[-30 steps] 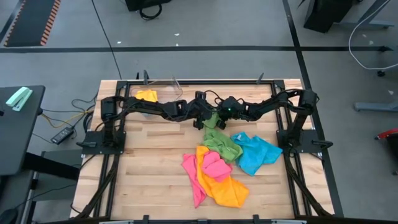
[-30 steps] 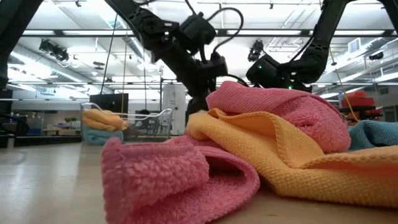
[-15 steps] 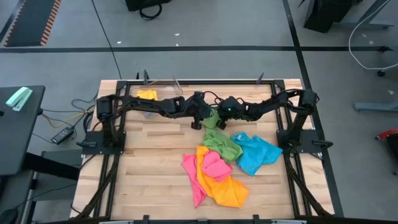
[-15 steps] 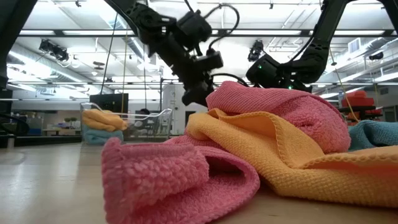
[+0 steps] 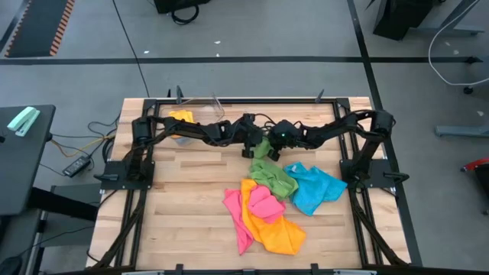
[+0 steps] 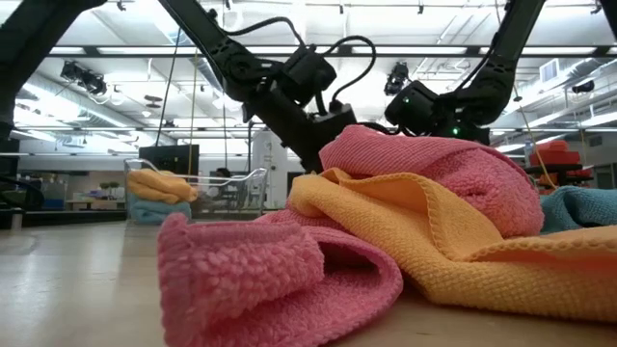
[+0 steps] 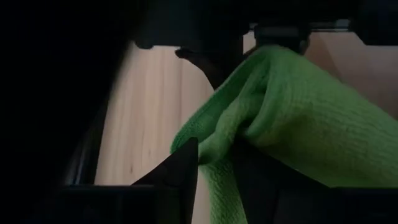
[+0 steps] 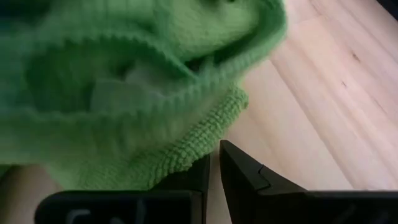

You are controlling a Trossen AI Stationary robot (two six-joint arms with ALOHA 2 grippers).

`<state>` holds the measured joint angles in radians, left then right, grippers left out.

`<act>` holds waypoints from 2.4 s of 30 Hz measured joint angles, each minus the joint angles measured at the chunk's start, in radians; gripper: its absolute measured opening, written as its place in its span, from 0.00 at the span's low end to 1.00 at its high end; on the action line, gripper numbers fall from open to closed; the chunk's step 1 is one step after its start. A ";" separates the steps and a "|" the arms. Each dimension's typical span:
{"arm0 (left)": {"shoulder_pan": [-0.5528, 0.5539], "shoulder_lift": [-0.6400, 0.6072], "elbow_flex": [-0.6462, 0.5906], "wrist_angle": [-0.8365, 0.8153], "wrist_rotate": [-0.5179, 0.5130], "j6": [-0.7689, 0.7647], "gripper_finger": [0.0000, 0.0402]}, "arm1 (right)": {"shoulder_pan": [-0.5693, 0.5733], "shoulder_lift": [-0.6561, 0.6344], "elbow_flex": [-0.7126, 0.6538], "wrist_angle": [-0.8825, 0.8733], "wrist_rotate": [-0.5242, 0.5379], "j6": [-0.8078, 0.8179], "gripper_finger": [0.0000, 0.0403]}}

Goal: Fold microfiber towels
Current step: Fold the left green microfiber towel

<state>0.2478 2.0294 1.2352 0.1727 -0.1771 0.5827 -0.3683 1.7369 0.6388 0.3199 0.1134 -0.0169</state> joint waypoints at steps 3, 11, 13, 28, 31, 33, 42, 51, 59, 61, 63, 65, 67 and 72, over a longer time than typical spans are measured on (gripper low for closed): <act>-0.014 0.003 -0.001 0.020 -0.002 -0.002 0.27 | 0.000 0.015 0.003 0.016 0.002 0.012 0.12; -0.032 0.022 0.000 0.037 -0.001 -0.005 0.27 | -0.001 0.009 0.004 0.004 0.003 0.013 0.12; -0.033 0.032 0.001 0.053 -0.001 -0.005 0.27 | -0.001 -0.015 0.004 -0.036 0.011 0.015 0.12; -0.032 0.034 0.000 0.039 -0.001 -0.018 0.26 | 0.050 -0.336 0.005 -0.237 0.019 0.061 0.11; -0.032 0.034 0.000 0.039 -0.001 -0.019 0.25 | 0.096 -0.346 0.005 -0.157 -0.017 0.039 0.11; -0.032 0.034 0.000 0.038 -0.001 -0.019 0.25 | 0.127 -0.329 0.006 -0.106 -0.023 0.021 0.11; -0.032 0.034 0.000 0.038 -0.001 -0.014 0.26 | 0.151 -0.242 0.006 -0.086 -0.021 -0.038 0.13; -0.032 0.034 0.000 0.038 -0.001 -0.014 0.25 | 0.151 -0.244 0.005 -0.061 -0.018 -0.073 0.43; -0.031 0.034 0.000 0.038 -0.001 -0.015 0.25 | 0.151 -0.230 0.005 -0.003 -0.018 -0.098 0.56; -0.031 0.035 -0.001 0.036 -0.002 -0.014 0.25 | 0.147 -0.202 0.006 0.010 -0.018 -0.100 0.55; -0.031 0.035 -0.001 0.038 -0.002 -0.015 0.24 | 0.145 -0.156 0.006 0.031 -0.016 -0.102 0.55; -0.031 0.035 -0.001 0.036 0.000 -0.016 0.24 | 0.139 -0.118 0.006 0.030 0.001 -0.103 0.54; -0.032 0.035 -0.001 0.033 0.001 -0.018 0.24 | 0.135 -0.097 0.006 0.025 0.015 -0.093 0.53; -0.032 0.035 -0.001 0.033 0.001 -0.021 0.25 | 0.135 -0.105 0.006 -0.035 0.020 -0.071 0.52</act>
<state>0.2162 2.0647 1.2343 0.2054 -0.1757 0.5614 -0.2333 1.6318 0.6449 0.2851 0.1329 -0.0875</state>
